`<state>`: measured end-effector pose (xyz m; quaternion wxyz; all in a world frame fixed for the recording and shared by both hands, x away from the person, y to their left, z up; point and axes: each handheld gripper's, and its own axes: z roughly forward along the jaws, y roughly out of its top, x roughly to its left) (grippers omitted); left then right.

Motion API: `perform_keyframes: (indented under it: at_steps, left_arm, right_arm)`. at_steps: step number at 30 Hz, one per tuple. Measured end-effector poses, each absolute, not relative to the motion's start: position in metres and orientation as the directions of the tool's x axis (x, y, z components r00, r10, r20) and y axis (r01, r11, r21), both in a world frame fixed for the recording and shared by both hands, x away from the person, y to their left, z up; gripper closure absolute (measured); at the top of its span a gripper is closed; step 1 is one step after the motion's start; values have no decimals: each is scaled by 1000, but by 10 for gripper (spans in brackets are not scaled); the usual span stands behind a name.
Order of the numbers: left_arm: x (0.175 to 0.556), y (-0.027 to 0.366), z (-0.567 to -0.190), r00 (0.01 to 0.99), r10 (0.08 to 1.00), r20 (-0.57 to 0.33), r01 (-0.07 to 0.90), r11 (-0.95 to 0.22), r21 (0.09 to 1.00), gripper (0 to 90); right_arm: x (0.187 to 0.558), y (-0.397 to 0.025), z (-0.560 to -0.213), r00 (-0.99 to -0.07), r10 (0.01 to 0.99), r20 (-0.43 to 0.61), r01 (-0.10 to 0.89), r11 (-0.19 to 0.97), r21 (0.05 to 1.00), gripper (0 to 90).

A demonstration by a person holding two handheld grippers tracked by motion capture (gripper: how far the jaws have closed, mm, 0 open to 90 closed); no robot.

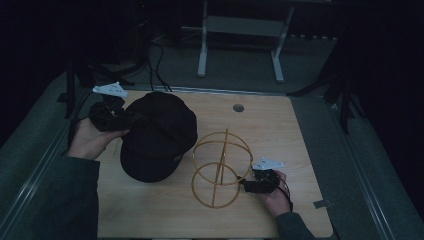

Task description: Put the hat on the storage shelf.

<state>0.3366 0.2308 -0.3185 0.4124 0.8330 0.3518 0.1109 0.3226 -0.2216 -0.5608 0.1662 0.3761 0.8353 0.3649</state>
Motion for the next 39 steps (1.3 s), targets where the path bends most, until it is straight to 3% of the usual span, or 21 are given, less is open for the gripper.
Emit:
perform_keyframes:
  at_steps: [19, 39]
  left_arm:
    - [329, 235, -307, 755, 640, -144, 473, -380, 794, 837]
    - [326, 233, -295, 772, 623, -127, 444, -385, 809, 837]
  right_arm:
    - [323, -222, -561, -661, 750, -4, 507, 451, 735, 284]
    - [323, -222, -561, -662, 749, -4, 506, 451, 735, 284]
